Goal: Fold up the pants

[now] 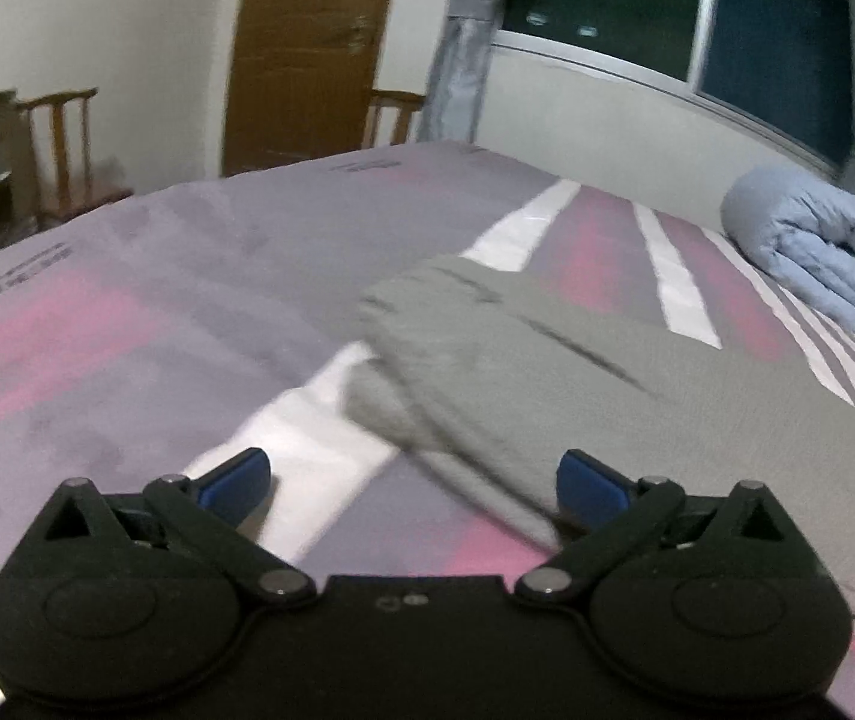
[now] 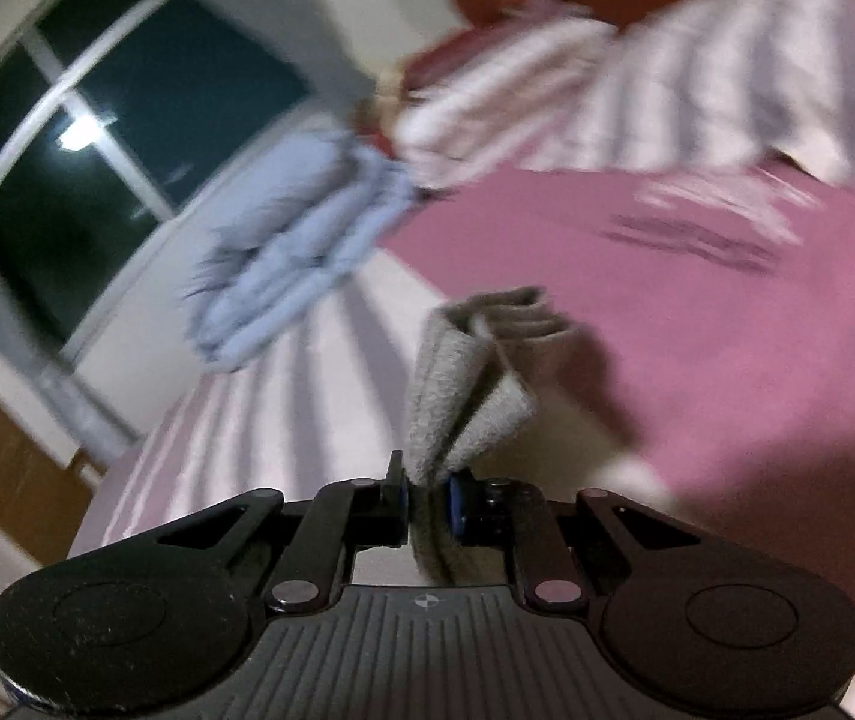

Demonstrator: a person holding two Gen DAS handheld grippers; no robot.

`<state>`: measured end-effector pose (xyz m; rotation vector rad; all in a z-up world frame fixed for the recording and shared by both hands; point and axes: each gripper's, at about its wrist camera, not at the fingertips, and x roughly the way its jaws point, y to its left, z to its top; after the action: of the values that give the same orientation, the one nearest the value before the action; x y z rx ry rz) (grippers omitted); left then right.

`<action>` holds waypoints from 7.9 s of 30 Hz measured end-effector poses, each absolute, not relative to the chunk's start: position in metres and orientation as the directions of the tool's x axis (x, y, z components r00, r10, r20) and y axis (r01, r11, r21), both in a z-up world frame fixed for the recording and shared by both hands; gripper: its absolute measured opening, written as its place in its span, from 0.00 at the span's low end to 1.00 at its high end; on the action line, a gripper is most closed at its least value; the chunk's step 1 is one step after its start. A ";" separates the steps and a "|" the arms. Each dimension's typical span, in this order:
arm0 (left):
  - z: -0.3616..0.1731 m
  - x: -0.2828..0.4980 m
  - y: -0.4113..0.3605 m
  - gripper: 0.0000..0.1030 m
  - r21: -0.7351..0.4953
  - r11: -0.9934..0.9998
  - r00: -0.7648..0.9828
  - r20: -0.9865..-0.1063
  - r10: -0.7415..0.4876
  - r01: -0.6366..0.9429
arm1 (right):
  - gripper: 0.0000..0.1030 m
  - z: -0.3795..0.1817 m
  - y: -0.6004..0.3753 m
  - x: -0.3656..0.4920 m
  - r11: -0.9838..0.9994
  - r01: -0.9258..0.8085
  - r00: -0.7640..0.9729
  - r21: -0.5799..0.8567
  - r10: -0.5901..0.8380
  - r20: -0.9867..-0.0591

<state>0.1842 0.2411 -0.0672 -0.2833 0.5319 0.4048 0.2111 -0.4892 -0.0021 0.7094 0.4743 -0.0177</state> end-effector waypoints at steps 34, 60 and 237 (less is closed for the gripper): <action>-0.080 0.144 0.305 0.94 -0.153 0.882 0.778 -0.555 0.296 -0.445 | 0.28 -0.041 -0.163 0.224 0.865 -0.294 0.764 0.407 0.468 -0.445; -0.071 0.201 0.279 0.94 -0.169 0.897 0.767 -0.597 0.236 -0.408 | 0.29 -0.052 -0.125 0.324 0.832 -0.319 0.677 0.454 0.535 -0.505; -0.065 0.185 0.141 0.94 -0.045 0.977 0.840 -0.519 0.155 -0.208 | 0.40 -0.070 -0.322 0.253 0.735 0.047 0.781 0.676 0.395 -0.484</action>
<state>0.1846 0.1408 -0.0652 -0.1008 0.5397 0.1926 0.2528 -0.3219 -0.0703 0.7309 0.6592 0.2071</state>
